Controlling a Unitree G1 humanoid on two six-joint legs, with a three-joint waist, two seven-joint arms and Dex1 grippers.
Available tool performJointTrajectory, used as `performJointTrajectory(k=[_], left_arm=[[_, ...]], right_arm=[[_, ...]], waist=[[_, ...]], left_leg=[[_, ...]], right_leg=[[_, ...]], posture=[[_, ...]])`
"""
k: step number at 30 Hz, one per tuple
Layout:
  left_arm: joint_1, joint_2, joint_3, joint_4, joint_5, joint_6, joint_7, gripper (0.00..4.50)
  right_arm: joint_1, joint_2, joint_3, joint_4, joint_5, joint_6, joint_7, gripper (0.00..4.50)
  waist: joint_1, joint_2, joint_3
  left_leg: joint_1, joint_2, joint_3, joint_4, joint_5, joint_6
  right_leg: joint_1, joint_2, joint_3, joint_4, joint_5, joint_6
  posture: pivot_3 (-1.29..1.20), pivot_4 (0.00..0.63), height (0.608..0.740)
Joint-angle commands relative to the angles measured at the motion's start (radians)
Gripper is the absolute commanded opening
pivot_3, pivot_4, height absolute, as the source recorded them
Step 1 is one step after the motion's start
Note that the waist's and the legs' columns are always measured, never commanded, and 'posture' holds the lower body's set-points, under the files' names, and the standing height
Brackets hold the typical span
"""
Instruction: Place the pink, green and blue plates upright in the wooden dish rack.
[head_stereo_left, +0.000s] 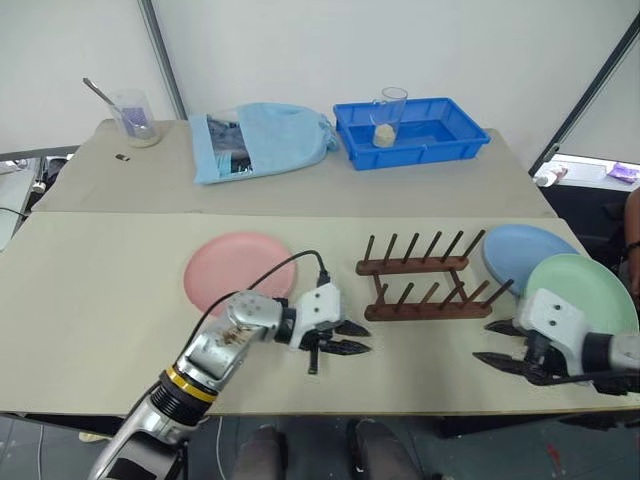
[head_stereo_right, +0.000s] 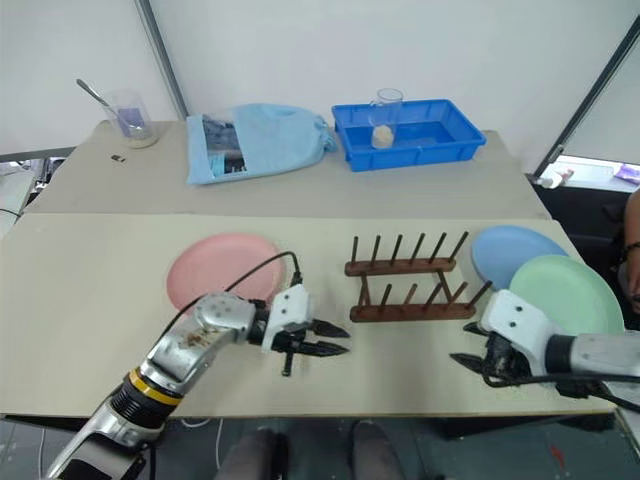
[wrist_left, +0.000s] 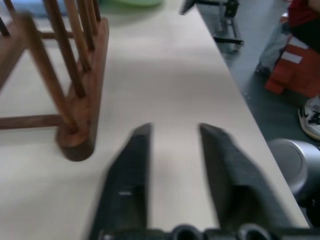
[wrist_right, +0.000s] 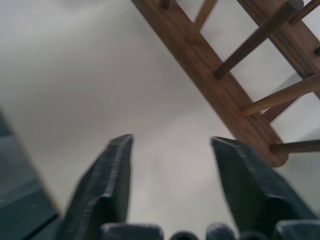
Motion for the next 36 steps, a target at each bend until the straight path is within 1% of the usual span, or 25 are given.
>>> performJointTrajectory(k=[1,3,4,5,11,17,27,31,33,36], left_arm=[[-0.011,-0.070,-0.044,0.041,0.096,-0.034,0.134,0.00],[-0.021,-0.114,-0.048,0.098,0.139,-0.044,0.206,0.00],[-0.028,-0.126,-0.051,0.126,0.159,-0.058,0.228,0.00],[-0.032,-0.135,-0.054,0.148,0.175,-0.068,0.244,0.00],[-0.067,-0.187,-0.038,0.248,0.246,-0.132,0.351,0.00],[-0.120,-0.223,-0.011,0.359,0.275,-0.189,0.418,0.00],[-0.148,-0.261,0.002,0.406,0.290,-0.214,0.437,0.00],[-0.149,-0.269,0.012,0.409,0.285,-0.224,0.433,0.00],[-0.139,-0.271,0.034,0.378,0.243,-0.202,0.401,0.00],[-0.109,-0.229,0.064,0.293,0.215,-0.201,0.368,0.00]], right_arm=[[-0.070,0.000,0.091,0.060,-0.066,-0.048,-0.025,1.29],[-0.116,0.019,0.146,0.112,-0.102,-0.076,-0.043,0.66],[-0.140,0.030,0.171,0.142,-0.120,-0.088,-0.051,0.28],[-0.161,0.039,0.193,0.169,-0.136,-0.103,-0.058,0.04],[-0.280,0.090,0.271,0.346,-0.218,-0.227,-0.091,0.04],[-0.378,0.133,0.302,0.455,-0.263,-0.293,-0.106,0.04],[-0.509,0.179,0.339,0.609,-0.318,-0.368,-0.118,0.04],[-0.525,0.183,0.341,0.615,-0.313,-0.370,-0.097,0.04],[-0.495,0.165,0.335,0.565,-0.290,-0.343,-0.058,0.04],[-0.440,0.137,0.304,0.477,-0.252,-0.309,-0.014,0.04]], waist=[[0.000,0.000,0.000],[0.000,0.000,0.000],[-0.001,0.000,0.000],[-0.002,0.000,0.000],[-0.001,0.000,0.000],[-0.002,0.000,0.000],[-0.003,0.001,0.000],[-0.002,0.001,0.000],[-0.002,0.001,0.000],[-0.003,0.001,0.000]], left_leg=[[0.000,0.000,0.000,0.000,0.000,0.000],[0.000,-0.001,0.000,0.000,0.000,0.000],[0.000,-0.001,-0.001,0.000,0.000,0.000],[0.000,-0.001,-0.001,0.000,0.000,0.000],[0.000,-0.001,-0.001,0.000,0.000,0.000],[0.000,-0.001,-0.001,0.000,0.000,0.000],[-0.001,-0.002,-0.001,0.000,0.000,0.001],[-0.001,-0.002,-0.001,0.000,0.000,0.001],[-0.001,-0.002,-0.001,0.000,0.000,0.001],[-0.001,-0.001,-0.001,-0.001,0.000,0.001]], right_leg=[[0.000,0.000,0.000,0.000,0.000,0.000],[0.001,0.000,0.000,0.000,0.000,0.000],[0.000,0.000,0.000,0.000,0.000,0.000],[0.000,0.000,0.000,0.000,0.000,0.000],[0.000,0.001,0.001,0.001,0.000,0.000],[0.001,0.001,0.001,0.001,0.000,0.000],[0.001,0.001,0.002,0.001,0.000,0.000],[0.001,0.000,0.002,0.001,0.000,0.001],[0.001,0.000,0.002,0.001,0.000,0.001],[0.000,0.001,0.002,0.002,0.000,0.001]], posture=[[0.00,0.150,0.740],[0.00,0.150,0.740],[0.00,0.150,0.740],[0.00,0.150,0.740],[0.00,0.150,0.740],[0.00,0.150,0.740],[0.00,0.150,0.740],[0.00,0.150,0.740],[0.00,0.150,0.740],[0.00,0.150,0.740]])
